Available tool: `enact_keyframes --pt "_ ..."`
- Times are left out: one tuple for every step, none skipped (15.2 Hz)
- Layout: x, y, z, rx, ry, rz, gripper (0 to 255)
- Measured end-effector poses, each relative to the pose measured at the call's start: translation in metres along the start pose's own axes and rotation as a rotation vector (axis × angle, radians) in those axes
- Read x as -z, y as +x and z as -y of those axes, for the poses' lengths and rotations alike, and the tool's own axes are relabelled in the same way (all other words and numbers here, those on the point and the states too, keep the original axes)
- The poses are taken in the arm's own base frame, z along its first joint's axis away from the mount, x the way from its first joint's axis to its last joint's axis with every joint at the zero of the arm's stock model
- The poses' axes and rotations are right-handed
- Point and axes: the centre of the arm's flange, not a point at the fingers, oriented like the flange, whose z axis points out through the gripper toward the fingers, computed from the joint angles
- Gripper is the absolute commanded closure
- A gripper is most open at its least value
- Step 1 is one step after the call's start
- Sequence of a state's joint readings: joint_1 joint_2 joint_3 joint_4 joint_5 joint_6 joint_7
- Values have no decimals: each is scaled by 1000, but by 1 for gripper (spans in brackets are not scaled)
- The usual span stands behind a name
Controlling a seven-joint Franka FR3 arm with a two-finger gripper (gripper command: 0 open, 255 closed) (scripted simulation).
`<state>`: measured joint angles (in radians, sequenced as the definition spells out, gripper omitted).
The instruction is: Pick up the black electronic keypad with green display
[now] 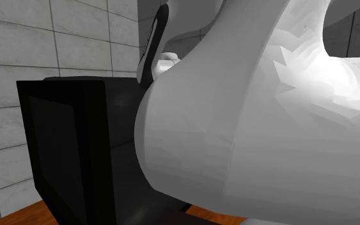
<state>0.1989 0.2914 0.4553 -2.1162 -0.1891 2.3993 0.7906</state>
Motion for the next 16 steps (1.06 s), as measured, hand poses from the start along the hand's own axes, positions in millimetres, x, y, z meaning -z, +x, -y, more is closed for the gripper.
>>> enact_keyframes --pt "2 0 1 0 0 1 255" --pt "6 0 0 0 0 1 255" --pt "10 0 0 0 0 1 255" --pt "15 1 1 0 0 1 255" --pt "20 1 1 0 0 1 255" --pt "25 0 1 0 0 1 255" --pt "30 0 1 0 0 1 255" --pt "36 0 1 0 0 1 255" --pt "41 0 1 0 0 1 255" --pt "48 1 2 0 0 1 255" --pt "53 1 2 1 0 1 255" --pt "58 1 1 0 0 1 255" --pt "63 0 1 0 0 1 255" --pt "69 0 1 0 0 1 255" --pt "74 0 1 0 0 1 255" --pt "77 1 1 1 0 1 255"
